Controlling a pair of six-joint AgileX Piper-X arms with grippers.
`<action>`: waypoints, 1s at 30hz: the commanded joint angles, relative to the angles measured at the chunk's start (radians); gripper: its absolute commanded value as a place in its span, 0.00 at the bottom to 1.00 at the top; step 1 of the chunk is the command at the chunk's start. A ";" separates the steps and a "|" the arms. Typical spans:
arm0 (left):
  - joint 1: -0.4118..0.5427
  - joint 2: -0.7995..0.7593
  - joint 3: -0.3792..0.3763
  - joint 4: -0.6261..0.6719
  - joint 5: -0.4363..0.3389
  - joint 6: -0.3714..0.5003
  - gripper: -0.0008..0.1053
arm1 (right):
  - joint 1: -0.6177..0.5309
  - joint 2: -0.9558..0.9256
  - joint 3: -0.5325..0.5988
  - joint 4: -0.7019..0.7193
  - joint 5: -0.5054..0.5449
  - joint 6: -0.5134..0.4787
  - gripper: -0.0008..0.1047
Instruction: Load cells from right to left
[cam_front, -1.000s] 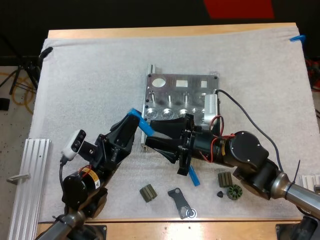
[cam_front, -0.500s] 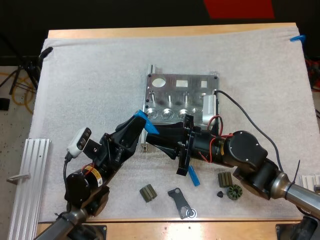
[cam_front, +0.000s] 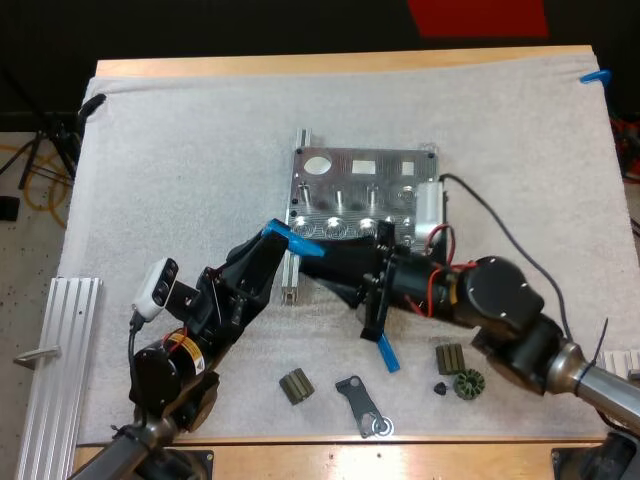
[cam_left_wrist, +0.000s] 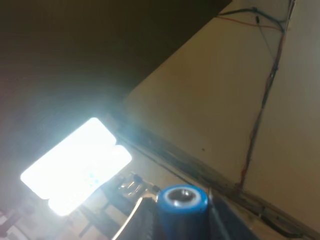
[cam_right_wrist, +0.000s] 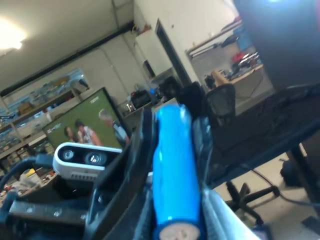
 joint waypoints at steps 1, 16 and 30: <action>0.021 -0.013 -0.006 -0.077 -0.044 0.001 0.01 | -0.034 -0.017 -0.003 -0.007 0.011 -0.003 0.19; 0.069 -0.013 -0.006 -0.053 0.063 0.001 0.01 | -0.067 -0.027 -0.003 -0.007 -0.060 0.029 0.19; 0.069 -0.013 -0.006 -0.053 0.139 0.020 0.34 | -0.067 -0.027 -0.003 0.053 -0.095 0.022 0.19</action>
